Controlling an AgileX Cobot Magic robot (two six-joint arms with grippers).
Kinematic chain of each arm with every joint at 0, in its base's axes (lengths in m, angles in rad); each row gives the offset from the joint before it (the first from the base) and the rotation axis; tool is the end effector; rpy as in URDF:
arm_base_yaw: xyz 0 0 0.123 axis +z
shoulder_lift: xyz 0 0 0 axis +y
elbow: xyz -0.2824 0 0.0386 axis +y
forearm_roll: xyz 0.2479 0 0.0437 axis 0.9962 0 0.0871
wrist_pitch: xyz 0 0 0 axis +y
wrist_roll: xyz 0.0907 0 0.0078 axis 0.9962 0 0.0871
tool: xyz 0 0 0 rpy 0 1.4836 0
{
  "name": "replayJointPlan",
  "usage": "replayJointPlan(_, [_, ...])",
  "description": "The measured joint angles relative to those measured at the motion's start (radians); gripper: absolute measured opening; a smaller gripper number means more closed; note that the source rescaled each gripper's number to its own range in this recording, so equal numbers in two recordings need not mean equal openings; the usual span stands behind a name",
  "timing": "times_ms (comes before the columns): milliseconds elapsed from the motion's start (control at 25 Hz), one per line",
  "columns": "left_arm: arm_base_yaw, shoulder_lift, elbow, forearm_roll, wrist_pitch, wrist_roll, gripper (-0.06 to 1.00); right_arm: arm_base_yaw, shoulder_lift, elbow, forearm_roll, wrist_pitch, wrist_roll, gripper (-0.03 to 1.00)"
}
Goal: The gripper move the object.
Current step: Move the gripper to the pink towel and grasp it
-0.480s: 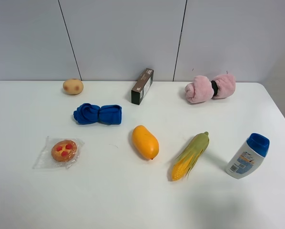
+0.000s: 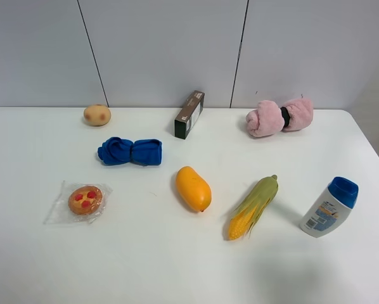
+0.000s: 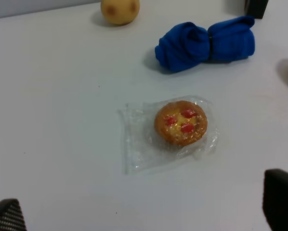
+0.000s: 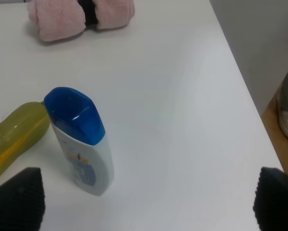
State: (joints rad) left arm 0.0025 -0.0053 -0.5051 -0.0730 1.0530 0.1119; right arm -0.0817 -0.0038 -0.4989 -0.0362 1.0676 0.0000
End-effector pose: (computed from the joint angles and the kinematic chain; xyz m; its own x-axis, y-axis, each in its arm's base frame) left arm -0.0060 -0.0058 0.2794 -0.4334 0.0744 -0.8981 0.0875 0.9954 0.0402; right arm -0.0058 -0.0024 0.2763 -0.4598 0.0201 -0.8878 0.1016 0.9944 -0.0301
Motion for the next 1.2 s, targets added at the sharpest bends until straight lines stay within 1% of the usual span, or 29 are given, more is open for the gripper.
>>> replayJointPlan(1040, [0.0,0.0,0.0,0.0,0.0,0.0,1.0,0.0,0.0,0.0,-0.007,0.0,0.018,0.76])
replayJointPlan(1120, [0.0,0.0,0.0,0.0,0.0,0.0,1.0,0.0,0.0,0.0,-0.007,0.0,0.033,0.76])
replayJointPlan(1200, [0.0,0.0,0.0,0.0,0.0,0.0,1.0,0.0,0.0,0.0,-0.003,0.0,0.075,0.76])
